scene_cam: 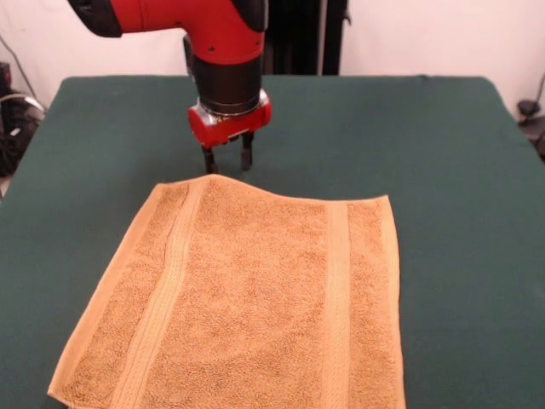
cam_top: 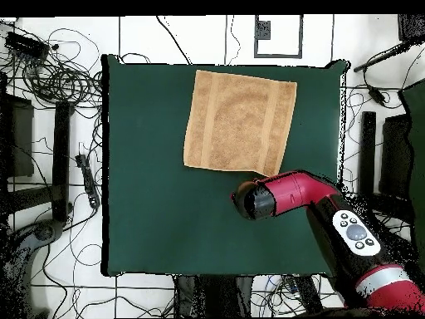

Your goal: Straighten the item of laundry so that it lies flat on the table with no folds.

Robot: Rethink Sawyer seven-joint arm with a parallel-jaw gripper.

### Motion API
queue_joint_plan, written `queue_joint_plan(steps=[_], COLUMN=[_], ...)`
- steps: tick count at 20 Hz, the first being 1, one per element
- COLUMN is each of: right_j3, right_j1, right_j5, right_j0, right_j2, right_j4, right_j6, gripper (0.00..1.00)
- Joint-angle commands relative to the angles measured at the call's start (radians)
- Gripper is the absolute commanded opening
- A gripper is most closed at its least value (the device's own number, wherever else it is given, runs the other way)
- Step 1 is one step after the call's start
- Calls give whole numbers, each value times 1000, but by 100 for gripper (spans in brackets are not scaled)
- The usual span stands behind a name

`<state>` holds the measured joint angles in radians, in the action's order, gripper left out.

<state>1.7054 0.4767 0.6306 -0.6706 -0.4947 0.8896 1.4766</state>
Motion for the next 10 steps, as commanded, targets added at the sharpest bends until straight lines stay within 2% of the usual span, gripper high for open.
queue_joint_plan(steps=[1, 10], right_j3=[-26, -42], right_j1=[-37, -10], right_j5=[112, 165], right_j0=[37, 7], right_j2=[-98, -113], right_j4=[64, 19], right_j6=[-387, -468], gripper=[100, 100])
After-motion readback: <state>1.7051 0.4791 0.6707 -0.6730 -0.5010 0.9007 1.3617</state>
